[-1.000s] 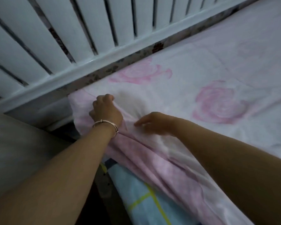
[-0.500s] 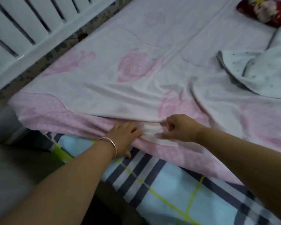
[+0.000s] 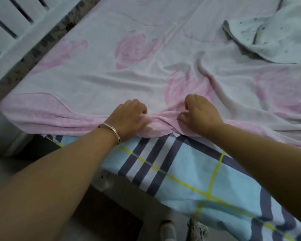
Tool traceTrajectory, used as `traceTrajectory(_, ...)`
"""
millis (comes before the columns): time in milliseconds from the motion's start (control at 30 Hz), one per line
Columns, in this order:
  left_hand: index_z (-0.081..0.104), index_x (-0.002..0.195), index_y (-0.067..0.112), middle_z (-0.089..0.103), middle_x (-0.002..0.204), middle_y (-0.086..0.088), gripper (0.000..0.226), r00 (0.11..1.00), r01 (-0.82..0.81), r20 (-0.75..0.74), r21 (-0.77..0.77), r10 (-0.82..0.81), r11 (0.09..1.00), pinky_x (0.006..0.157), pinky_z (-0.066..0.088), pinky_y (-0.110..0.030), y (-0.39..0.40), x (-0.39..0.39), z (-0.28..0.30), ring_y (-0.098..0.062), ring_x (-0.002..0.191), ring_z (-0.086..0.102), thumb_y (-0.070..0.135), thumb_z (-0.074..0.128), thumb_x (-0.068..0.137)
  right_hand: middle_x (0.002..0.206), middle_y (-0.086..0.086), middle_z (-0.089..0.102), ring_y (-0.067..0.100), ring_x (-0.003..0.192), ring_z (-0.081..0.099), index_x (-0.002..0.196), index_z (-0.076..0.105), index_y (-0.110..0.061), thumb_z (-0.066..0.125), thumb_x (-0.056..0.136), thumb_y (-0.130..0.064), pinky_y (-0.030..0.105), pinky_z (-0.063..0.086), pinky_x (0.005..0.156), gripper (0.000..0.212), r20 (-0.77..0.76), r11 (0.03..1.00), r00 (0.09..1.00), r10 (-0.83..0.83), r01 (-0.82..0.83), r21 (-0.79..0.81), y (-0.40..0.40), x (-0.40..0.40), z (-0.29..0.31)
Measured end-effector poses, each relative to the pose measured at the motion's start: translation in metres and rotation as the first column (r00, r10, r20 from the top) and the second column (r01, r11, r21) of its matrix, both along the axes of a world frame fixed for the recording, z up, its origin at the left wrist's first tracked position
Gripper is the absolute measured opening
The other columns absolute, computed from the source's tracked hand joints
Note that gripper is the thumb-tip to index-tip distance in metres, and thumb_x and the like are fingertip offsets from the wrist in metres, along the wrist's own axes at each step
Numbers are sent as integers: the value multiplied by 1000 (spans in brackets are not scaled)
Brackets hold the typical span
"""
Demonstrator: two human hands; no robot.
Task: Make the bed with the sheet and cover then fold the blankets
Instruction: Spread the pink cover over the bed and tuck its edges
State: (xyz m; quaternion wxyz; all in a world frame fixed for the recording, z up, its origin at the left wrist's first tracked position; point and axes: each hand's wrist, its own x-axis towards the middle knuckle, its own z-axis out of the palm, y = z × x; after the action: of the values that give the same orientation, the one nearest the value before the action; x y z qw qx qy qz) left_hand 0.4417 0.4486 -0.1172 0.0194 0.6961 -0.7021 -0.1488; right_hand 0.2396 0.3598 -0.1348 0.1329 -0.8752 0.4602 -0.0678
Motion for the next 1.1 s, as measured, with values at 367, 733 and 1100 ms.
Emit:
traceTrajectory(367, 67, 88, 10, 59, 80, -3, 11, 970, -39, -219, 301, 109, 953, 65, 32, -19, 3, 5, 3, -18, 83, 52, 16, 57, 90, 112, 12, 62, 30, 105, 55, 105, 63, -11, 45, 91, -17, 29, 39, 79, 24, -212, 937, 948, 239, -168, 305, 27, 19, 7)
traceTrajectory(733, 66, 79, 28, 55, 45, 23, 15, 914, 93, -307, 794, 264, 601, 53, 36, -6, 31, 10, 32, 12, 43, 46, 16, 62, 88, 99, 7, 58, 20, 86, 51, 90, 53, -17, 58, 88, -28, 25, 38, 72, 12, -134, 710, 912, 387, -203, 674, 55, 22, 34)
traceTrajectory(1100, 66, 85, 29, 57, 76, 8, 11, 987, 110, -134, 965, 87, 237, 74, 43, -16, 78, -1, 26, -8, 76, 50, 23, 59, 90, 120, 16, 60, 32, 109, 58, 116, 63, -8, 44, 94, -24, 30, 45, 88, 33, -242, 696, 696, 676, -496, 518, 109, 25, 20)
